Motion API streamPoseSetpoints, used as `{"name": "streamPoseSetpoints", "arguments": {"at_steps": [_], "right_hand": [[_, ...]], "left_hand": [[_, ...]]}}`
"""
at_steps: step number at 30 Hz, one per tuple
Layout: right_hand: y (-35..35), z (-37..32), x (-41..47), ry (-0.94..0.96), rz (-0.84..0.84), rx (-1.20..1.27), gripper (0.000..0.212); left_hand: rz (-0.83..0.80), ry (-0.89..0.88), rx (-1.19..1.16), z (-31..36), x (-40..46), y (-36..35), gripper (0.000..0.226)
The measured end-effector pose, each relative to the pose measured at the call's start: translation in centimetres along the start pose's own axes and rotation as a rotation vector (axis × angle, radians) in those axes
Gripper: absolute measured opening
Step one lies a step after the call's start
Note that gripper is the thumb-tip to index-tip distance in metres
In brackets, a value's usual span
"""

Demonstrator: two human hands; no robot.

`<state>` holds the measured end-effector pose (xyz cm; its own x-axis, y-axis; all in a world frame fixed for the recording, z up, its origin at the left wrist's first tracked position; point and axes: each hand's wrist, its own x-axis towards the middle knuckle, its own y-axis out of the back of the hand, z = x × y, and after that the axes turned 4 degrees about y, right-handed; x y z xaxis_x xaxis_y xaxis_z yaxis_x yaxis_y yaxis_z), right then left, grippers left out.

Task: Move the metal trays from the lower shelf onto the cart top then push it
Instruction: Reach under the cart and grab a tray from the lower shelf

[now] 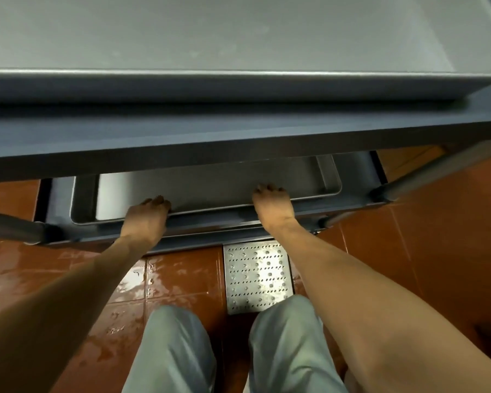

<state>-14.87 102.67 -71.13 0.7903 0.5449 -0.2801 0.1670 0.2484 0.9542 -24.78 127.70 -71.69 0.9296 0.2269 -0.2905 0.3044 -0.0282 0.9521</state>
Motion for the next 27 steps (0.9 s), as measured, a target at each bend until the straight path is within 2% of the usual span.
{"name": "streamPoseSetpoints", "arguments": {"at_steps": [4,8,11,14,19,27], "right_hand": [[2.6,0.5,-1.6,0.025,0.036,0.025,0.026],[6.4,0.4,-4.6,0.086,0.064,0.092,0.025],[9.2,0.6,-7.8,0.092,0.072,0.139,0.036],[12.1,0.5,-10.8,0.128,0.119,0.127,0.046],[16.5,-0.7,-15.6,0.320,0.041,0.057,0.031],[24.1,0.4,-18.9,0.373,-0.024,0.143,0.026]], "left_hand": [[0.030,-0.032,0.000,-0.6,-2.1,3.0,0.016],[0.032,-0.061,0.074,-0.5,-4.9,7.6,0.031],[0.021,-0.117,0.116,-0.6,-7.6,11.0,0.032],[0.020,-0.147,0.018,-0.8,-10.9,13.8,0.035],[-0.042,-0.138,-0.060,0.3,-17.0,17.3,0.032],[-0.123,-0.249,0.023,-1.3,-19.8,24.6,0.044]]}}
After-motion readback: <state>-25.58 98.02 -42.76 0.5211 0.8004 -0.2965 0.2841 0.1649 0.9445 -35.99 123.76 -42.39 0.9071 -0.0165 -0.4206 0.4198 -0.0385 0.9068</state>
